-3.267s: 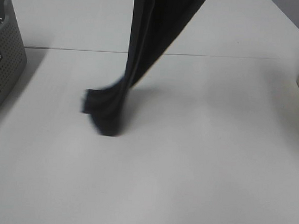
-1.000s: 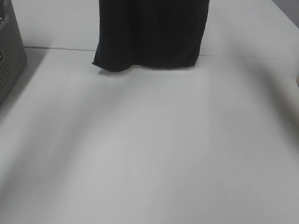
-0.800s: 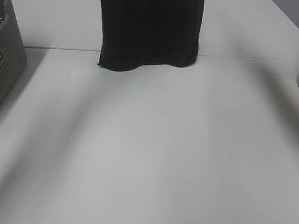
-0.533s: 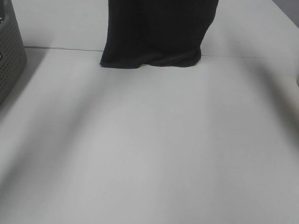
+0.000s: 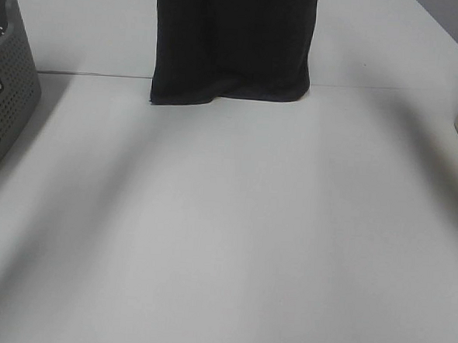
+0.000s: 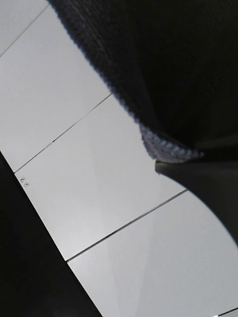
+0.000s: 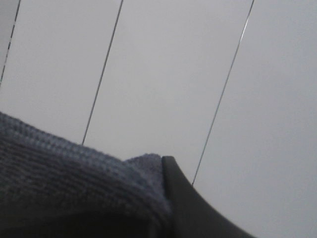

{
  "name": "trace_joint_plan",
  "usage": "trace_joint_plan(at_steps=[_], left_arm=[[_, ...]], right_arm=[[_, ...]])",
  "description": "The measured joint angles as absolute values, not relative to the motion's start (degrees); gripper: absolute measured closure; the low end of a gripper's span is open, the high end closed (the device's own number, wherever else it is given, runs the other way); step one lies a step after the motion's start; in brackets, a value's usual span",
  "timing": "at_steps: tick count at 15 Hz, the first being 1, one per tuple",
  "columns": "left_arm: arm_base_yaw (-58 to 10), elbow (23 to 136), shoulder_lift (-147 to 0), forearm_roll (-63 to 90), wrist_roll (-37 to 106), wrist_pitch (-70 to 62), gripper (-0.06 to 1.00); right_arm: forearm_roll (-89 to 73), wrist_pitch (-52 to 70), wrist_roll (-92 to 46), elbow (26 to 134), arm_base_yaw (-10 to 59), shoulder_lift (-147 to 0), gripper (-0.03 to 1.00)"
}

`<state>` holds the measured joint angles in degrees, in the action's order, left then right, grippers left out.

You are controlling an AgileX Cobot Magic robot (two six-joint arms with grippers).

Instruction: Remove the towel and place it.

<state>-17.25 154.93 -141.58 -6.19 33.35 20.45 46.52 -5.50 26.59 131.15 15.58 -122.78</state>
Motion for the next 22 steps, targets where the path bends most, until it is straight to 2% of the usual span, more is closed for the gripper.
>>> trace_joint_plan(at_steps=[10, 13, 17, 19, 21, 22], left_arm=[[-17.2, 157.7, -141.6, -6.2, 30.7, 19.3, 0.94], [-17.2, 157.7, -141.6, -6.2, 27.8, 16.9, 0.94], [-19.2, 157.7, -140.6, -6.9, 21.9, -5.2, 0.94], [-20.7, 157.7, -139.3, -6.8, 21.7, -16.7, 0.94], [-22.0, 157.7, -136.8, -6.0, 21.4, -30.9, 0.94], [-22.7, 157.7, -132.2, -4.9, 20.3, -46.2, 0.94]], right_arm=[[46.0, -7.3, 26.1, 132.7, 15.6, -122.7, 0.95], [44.7, -2.5, 27.1, 132.7, 15.6, -122.5, 0.95], [33.6, 18.2, 29.3, 132.7, 15.8, -121.4, 0.95], [24.6, 28.1, 22.9, 132.7, 15.8, -120.4, 0.95], [12.0, 43.0, 10.1, 132.7, 15.6, -118.5, 0.95], [5.7, 54.4, 5.1, 132.8, 15.7, -115.5, 0.95]])
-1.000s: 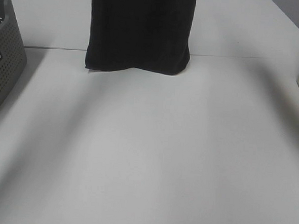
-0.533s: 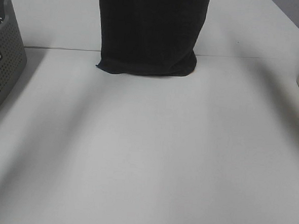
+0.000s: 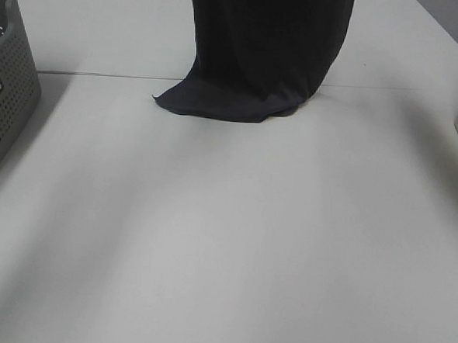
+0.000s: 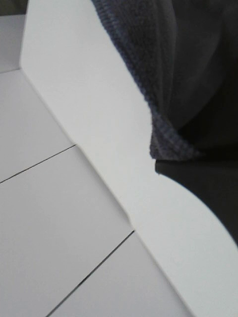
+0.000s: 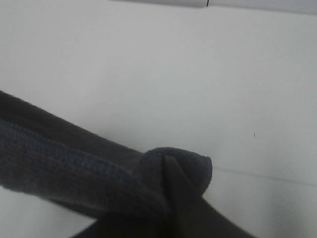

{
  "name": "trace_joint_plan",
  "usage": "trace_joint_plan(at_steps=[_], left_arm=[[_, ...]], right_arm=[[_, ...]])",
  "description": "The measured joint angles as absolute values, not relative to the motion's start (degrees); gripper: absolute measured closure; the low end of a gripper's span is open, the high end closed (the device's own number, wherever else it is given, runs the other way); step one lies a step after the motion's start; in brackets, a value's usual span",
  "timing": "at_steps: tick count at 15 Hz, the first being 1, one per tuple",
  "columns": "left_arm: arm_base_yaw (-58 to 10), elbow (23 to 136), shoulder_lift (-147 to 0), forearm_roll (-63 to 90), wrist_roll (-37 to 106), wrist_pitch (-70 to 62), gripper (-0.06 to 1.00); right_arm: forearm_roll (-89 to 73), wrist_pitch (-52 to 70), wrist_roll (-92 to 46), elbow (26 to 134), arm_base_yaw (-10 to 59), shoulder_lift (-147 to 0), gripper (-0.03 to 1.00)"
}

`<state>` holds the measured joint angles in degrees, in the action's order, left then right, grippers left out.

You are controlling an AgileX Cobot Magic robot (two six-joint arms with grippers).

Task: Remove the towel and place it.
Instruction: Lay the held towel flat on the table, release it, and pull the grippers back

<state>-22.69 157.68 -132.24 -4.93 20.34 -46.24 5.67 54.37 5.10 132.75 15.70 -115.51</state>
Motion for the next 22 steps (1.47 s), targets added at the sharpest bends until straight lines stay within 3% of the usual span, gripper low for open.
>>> trace_joint_plan(at_steps=[4, 7, 13, 22], left_arm=[[-23.2, 157.7, -123.9, -3.0, 13.8, -67.6, 0.94], [-23.3, 155.1, -118.1, -1.0, 9.4, -69.1, 0.94], [-24.0, 115.5, -96.5, 4.8, 5.8, -69.2, 0.94], [-24.4, 78.0, -72.0, 14.3, 9.5, -67.8, 0.94]], right_arm=[[0.0, 68.0, 2.3, 133.3, 15.9, -108.7, 0.95], [-5.3, 69.1, 0.6, 132.2, 15.9, -104.4, 0.95], [-10.2, 69.6, 0.0, 108.5, 15.9, -88.0, 0.95], [-18.9, 69.3, 1.2, 73.7, 16.4, -65.4, 0.95]])
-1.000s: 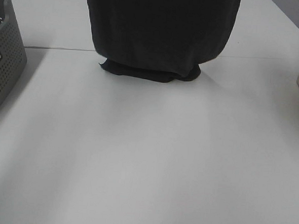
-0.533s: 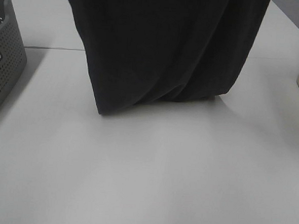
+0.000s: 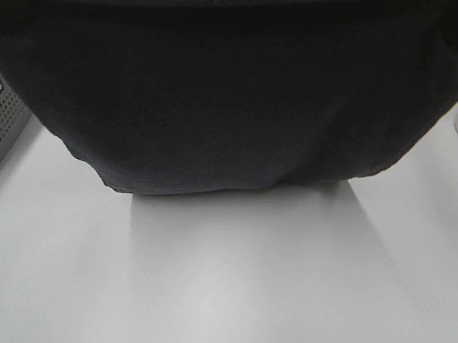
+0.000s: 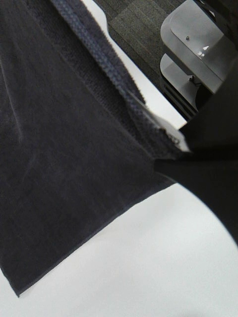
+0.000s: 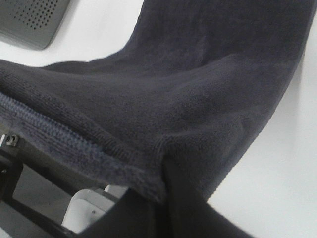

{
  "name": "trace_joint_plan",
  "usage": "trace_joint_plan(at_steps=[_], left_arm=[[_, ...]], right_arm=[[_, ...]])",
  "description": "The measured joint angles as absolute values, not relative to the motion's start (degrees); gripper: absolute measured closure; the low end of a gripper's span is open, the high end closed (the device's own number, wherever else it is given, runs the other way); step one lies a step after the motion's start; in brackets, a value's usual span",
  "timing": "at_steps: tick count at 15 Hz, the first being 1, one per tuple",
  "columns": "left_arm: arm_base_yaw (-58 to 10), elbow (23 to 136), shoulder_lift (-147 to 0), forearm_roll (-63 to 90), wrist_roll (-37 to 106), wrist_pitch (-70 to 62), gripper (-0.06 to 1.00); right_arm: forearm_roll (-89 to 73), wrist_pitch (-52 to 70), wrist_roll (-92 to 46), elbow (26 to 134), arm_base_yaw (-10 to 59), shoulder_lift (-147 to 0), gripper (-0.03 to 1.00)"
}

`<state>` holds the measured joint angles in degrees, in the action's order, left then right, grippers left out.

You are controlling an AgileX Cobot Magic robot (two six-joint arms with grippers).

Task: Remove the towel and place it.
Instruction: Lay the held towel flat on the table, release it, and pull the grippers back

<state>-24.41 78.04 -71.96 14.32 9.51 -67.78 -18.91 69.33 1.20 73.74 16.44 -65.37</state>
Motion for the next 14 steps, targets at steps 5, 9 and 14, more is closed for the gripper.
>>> trace_joint_plan(at_steps=[5, 9, 14], left_arm=[[-24.4, 66.1, -64.2, 18.0, 9.9, -68.2, 0.94], [-24.9, 57.6, -62.1, 22.8, 10.5, -68.2, 0.94], [-36.0, 48.2, -61.5, 23.7, 6.2, -68.1, 0.94]], right_arm=[[-20.9, 69.2, 3.5, 59.0, 16.4, -58.0, 0.95], [-21.7, 68.9, 5.0, 51.8, 16.4, -51.9, 0.95], [-22.1, 69.4, 7.2, 42.1, 16.2, -45.4, 0.95]])
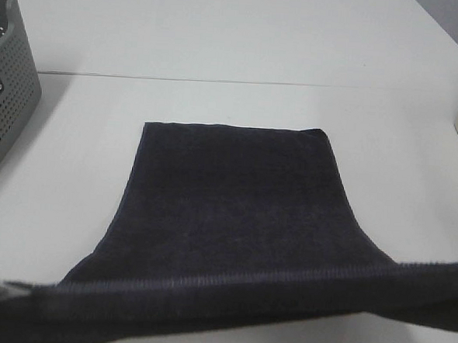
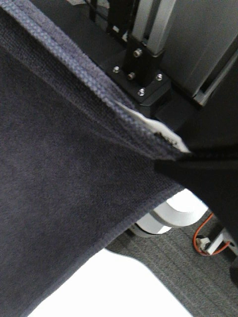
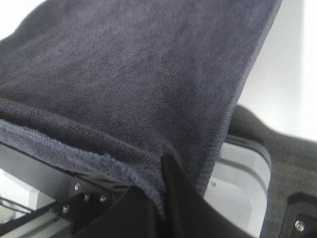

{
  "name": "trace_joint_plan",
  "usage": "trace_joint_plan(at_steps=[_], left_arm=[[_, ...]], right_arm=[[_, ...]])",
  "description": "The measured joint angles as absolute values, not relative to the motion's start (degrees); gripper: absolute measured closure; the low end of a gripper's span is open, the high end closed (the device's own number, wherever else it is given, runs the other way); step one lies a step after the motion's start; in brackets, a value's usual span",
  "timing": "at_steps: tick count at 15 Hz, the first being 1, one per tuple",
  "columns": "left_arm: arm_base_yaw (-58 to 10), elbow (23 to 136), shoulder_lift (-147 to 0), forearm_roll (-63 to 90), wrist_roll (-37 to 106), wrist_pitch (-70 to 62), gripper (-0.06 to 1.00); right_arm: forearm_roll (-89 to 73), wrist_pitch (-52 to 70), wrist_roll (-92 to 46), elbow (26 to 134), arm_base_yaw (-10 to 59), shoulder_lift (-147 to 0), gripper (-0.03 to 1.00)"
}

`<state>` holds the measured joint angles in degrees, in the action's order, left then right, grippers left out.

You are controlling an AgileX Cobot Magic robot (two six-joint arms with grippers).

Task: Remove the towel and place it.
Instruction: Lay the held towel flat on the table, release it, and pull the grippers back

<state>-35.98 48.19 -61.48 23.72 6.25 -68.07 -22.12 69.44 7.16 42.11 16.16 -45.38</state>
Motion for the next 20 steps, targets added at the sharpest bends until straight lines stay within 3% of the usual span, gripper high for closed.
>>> trace_joint_plan(at_steps=[2, 5, 14, 20], left_arm=[[-42.3, 43.9, -61.5, 23.7, 1.1, -67.8, 0.94], [-46.0, 40.1, -62.5, 25.6, -0.7, -66.9, 0.94], [-46.6, 37.8, -85.8, 28.5, 6.1, -60.4, 0.94], [-46.6, 41.8, -92.1, 28.3, 7.6, -60.8, 0.94]], right_arm=[[-23.9, 69.7, 7.2, 36.6, 16.2, -44.9, 0.95], [-25.0, 69.6, 7.2, 31.9, 16.2, -45.1, 0.95], [-24.0, 69.6, 3.3, 29.2, 15.9, -56.8, 0.93], [-23.2, 67.3, -2.3, 29.2, 15.9, -71.4, 0.91]])
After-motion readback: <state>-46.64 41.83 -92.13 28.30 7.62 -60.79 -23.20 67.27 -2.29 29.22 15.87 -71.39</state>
